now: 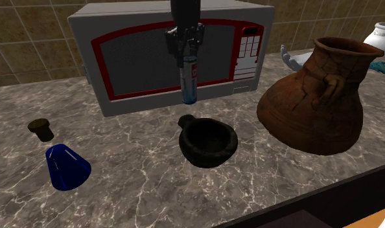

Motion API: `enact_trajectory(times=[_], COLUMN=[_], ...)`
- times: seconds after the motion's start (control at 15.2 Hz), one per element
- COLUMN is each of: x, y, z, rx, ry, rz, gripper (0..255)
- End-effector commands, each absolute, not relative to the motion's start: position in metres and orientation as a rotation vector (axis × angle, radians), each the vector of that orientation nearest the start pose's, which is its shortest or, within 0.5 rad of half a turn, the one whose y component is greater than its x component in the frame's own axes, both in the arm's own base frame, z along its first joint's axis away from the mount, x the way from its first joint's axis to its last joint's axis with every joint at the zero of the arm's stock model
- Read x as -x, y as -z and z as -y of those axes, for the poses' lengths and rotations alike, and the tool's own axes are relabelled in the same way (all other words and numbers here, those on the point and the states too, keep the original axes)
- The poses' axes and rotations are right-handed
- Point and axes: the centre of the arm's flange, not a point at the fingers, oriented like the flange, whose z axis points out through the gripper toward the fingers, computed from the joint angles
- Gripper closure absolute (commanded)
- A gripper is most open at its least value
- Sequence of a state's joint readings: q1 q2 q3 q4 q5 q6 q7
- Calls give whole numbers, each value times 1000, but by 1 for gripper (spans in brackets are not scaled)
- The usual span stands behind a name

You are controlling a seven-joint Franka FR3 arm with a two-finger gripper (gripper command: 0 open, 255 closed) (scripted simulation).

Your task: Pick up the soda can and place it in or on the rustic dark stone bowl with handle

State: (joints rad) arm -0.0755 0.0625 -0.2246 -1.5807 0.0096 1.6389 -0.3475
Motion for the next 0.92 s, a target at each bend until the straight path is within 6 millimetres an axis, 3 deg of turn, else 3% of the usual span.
enact_trajectory(times=[0.0,0.53,0.86], x=[-553,-553,-497], y=[-604,-642,-658], z=[166,166,136], rx=[3146,3146,3146], ry=[1,1,1], rz=[75,75,75], gripper=[255,255,255])
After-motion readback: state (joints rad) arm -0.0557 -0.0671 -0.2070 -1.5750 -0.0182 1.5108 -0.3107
